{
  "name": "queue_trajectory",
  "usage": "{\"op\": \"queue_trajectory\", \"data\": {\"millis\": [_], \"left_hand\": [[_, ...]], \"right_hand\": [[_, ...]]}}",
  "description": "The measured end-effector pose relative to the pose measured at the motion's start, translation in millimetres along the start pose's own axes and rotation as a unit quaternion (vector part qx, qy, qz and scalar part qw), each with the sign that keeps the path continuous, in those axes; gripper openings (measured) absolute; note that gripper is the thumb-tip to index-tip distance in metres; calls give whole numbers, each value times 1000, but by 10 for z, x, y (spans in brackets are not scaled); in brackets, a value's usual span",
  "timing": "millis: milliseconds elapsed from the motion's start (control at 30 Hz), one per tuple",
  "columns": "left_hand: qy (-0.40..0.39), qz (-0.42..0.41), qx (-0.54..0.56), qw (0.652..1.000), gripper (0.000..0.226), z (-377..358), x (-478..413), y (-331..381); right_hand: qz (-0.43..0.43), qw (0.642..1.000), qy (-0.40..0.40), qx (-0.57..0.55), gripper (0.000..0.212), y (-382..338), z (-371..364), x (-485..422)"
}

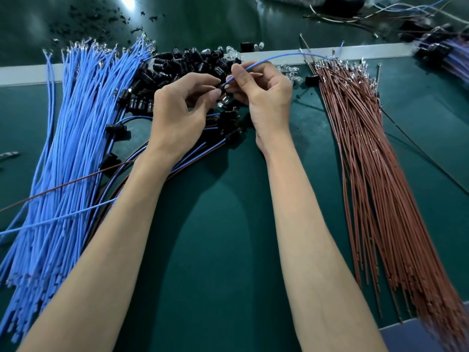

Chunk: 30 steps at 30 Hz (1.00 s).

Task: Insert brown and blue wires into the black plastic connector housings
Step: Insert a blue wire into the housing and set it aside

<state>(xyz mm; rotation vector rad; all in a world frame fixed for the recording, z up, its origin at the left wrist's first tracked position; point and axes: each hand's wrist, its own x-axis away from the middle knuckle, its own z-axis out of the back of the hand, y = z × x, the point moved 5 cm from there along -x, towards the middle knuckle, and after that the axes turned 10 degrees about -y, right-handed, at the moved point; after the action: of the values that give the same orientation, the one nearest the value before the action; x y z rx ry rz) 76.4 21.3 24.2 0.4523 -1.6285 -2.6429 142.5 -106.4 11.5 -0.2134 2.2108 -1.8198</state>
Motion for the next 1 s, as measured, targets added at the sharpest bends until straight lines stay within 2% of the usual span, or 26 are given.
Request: {"op": "queue_trajectory", "data": {"millis": [200,400,633,800,1000], "left_hand": [[-4,1,-4,1000,16,9,-3,-1],[-16,14,-36,999,17,20,-17,-7],[-30,13,-17,999,14,26,-16,-13],[-25,6,-14,1000,11,36,-15,-1],[-12,10,-8,1000,13,44,-8,18]], "right_hand": [[-20,999,-40,8,14,9,-32,8],[-4,1000,4,-6,17,11,3,0],[-4,1000,-10,4,16,11,-9,-4],[1,1000,11,-7,15,16,26,-11],[-6,999,-21,-38,14,8,5,-10]]}}
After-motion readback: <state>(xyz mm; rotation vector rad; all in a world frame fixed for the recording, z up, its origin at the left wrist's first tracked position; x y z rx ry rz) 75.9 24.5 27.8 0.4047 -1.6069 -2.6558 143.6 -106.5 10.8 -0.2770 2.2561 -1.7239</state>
